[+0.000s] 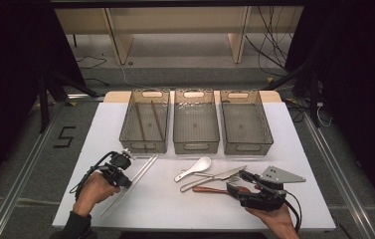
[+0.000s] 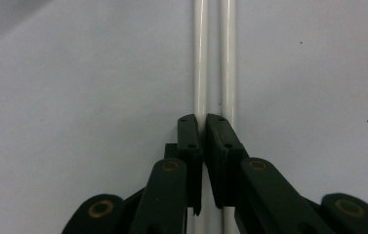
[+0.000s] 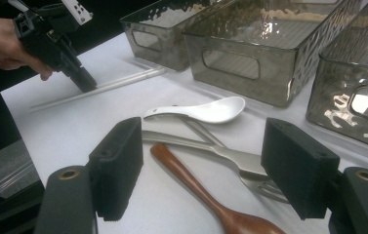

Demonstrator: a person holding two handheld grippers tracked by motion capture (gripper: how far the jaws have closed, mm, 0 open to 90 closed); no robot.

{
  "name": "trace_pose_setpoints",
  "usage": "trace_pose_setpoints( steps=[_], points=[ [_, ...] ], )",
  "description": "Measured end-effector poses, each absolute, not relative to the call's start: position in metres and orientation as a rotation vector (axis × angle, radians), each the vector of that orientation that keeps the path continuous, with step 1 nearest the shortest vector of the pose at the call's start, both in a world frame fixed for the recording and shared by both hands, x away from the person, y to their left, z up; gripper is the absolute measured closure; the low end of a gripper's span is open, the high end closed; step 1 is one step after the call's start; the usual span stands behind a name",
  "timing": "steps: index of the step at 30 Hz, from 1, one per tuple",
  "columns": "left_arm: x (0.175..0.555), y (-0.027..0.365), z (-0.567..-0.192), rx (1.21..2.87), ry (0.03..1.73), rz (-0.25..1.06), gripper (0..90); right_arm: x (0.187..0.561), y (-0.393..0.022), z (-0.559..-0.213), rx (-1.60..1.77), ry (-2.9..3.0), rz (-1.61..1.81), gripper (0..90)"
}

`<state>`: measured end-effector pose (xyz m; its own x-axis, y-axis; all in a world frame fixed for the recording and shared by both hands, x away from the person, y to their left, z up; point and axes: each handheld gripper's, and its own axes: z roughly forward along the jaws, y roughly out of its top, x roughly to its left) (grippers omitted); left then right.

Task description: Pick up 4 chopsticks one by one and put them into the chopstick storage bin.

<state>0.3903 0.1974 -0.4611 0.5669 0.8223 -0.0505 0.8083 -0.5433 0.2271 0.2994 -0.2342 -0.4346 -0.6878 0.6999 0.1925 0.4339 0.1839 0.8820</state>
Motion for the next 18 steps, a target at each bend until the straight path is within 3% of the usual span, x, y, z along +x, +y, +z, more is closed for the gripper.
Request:
trace_pose_setpoints(
  steps=[18],
  points=[
    [0.383, 0.203, -0.451, 2.584, 1.316, 0.131, 85.0, 0.299, -0.236, -0.434, 1.090, 2.196, 1.511, 32.7]
  ],
)
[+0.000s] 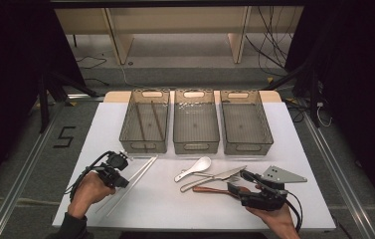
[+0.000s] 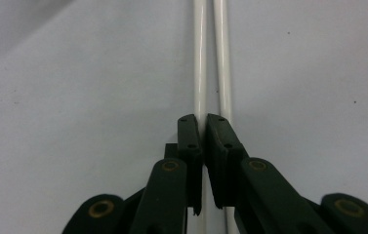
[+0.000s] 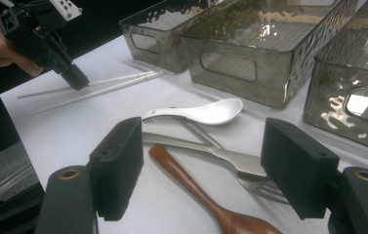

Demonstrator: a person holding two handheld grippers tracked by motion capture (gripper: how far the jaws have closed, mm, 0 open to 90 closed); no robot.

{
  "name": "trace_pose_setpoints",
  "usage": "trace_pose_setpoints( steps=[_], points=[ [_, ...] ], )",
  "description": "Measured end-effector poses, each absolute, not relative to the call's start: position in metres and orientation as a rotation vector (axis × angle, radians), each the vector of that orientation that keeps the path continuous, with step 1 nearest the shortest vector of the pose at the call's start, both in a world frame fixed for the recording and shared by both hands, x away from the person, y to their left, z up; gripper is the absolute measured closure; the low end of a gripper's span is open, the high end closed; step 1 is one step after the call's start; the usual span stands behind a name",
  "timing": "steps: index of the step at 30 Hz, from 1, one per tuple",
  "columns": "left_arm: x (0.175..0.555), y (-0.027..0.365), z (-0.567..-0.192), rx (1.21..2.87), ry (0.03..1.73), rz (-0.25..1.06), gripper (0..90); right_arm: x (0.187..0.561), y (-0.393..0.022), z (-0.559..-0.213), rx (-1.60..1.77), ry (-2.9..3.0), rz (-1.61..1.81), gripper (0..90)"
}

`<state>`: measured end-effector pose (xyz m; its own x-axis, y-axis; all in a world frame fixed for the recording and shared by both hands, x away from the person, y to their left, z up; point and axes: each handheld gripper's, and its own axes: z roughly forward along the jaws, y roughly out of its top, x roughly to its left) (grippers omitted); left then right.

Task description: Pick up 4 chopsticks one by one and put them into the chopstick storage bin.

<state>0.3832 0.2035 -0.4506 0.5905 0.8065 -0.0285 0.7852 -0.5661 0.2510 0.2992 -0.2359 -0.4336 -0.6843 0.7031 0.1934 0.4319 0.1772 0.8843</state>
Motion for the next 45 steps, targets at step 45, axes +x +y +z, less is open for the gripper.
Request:
trace_pose_setpoints(
  steps=[45],
  points=[
    [0.381, 0.190, -0.364, 2.425, 1.149, 0.304, 85.0, 0.300, -0.237, -0.433, 1.091, 2.185, 1.520, 32.7]
  ],
)
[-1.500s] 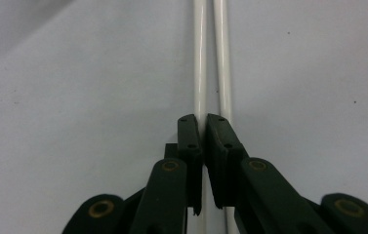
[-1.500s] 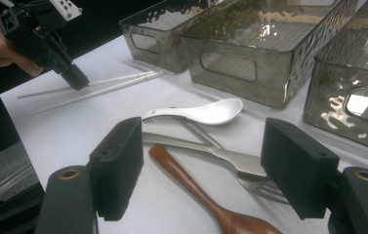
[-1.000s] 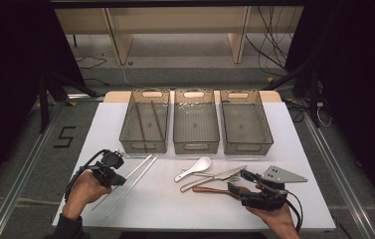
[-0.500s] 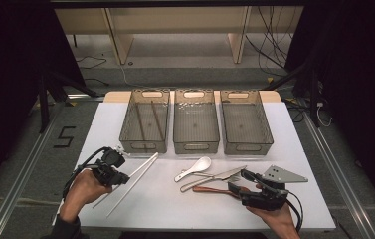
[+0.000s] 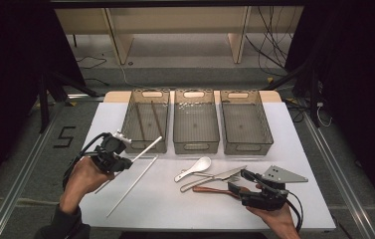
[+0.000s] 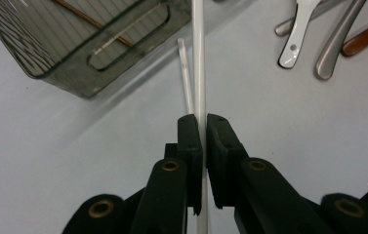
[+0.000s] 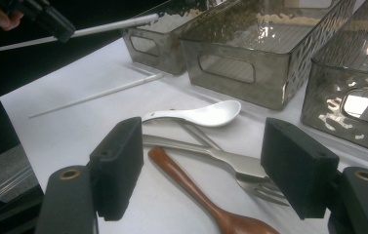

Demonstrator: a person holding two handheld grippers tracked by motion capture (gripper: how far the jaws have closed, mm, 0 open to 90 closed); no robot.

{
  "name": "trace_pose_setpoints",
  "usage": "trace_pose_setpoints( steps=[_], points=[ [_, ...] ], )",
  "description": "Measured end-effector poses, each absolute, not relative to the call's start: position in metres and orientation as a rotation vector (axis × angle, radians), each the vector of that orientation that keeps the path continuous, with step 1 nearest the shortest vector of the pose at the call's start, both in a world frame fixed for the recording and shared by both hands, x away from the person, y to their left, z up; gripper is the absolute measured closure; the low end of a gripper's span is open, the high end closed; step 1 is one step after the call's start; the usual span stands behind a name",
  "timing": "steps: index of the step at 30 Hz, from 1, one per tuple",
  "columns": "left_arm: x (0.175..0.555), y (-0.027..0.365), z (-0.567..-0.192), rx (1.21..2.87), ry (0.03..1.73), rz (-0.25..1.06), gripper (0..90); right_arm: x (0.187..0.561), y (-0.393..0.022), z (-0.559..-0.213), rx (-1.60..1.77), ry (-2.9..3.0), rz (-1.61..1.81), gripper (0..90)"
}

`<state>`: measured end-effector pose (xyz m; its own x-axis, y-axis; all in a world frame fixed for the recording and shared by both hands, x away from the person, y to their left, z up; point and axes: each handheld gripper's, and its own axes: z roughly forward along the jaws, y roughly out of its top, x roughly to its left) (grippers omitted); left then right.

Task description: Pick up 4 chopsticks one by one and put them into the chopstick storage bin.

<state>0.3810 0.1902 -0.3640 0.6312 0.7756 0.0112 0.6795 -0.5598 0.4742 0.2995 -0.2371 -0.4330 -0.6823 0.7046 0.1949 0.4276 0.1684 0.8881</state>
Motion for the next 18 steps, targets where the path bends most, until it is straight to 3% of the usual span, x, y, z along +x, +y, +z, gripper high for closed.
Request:
trace_pose_setpoints(
  steps=[18],
  points=[
    [0.459, 0.198, -0.348, 2.367, 1.234, 0.386, 84.9, 0.300, -0.239, -0.433, 1.103, 2.183, 1.526, 32.7]
  ],
)
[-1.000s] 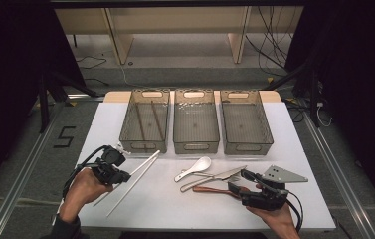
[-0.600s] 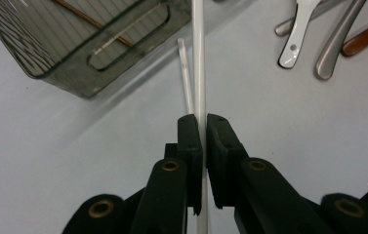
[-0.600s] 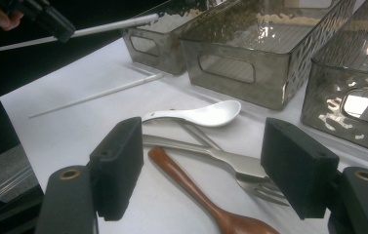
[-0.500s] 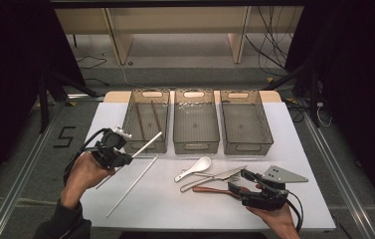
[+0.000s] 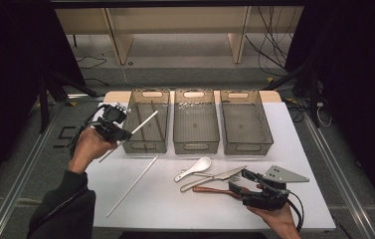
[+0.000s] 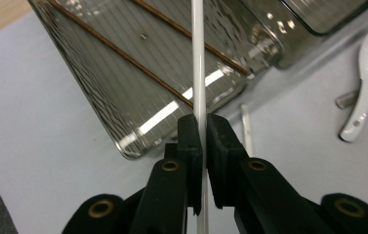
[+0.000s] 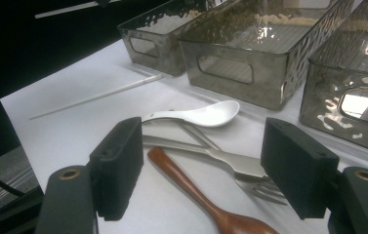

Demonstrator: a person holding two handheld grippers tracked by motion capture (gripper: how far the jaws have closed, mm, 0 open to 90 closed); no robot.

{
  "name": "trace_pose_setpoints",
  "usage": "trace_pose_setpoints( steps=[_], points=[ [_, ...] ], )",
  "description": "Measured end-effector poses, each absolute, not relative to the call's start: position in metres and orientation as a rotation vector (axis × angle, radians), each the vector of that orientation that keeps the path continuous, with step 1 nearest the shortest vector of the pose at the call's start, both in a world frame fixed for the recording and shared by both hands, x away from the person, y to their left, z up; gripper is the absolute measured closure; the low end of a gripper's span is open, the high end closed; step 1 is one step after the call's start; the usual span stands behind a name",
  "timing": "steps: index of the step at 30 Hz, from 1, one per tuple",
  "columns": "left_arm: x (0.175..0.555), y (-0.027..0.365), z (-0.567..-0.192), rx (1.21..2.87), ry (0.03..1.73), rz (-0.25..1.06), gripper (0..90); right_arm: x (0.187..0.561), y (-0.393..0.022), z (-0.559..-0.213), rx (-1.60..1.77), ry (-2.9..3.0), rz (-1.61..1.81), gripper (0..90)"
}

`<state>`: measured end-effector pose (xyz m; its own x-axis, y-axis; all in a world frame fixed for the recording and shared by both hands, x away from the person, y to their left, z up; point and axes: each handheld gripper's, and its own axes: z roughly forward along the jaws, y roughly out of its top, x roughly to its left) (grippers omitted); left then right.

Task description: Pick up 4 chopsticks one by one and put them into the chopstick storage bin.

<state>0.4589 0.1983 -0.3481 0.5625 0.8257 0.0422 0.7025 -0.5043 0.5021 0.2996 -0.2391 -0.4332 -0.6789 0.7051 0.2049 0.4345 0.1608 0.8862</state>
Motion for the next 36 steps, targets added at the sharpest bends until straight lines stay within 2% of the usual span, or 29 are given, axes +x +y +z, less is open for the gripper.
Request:
trace_pose_setpoints(
  steps=[15, 27, 36],
  points=[
    [0.511, 0.192, -0.344, 2.310, 1.268, 0.423, 84.9, 0.300, -0.240, -0.433, 1.100, 2.180, 1.541, 31.9],
    [0.538, 0.183, -0.347, 2.304, 1.279, 0.448, 84.9, 0.299, -0.242, -0.432, 1.099, 2.179, 1.548, 31.7],
    [0.555, 0.186, -0.361, 2.285, 1.319, 0.409, 84.9, 0.299, -0.242, -0.432, 1.096, 2.177, 1.553, 31.8]
  ],
)
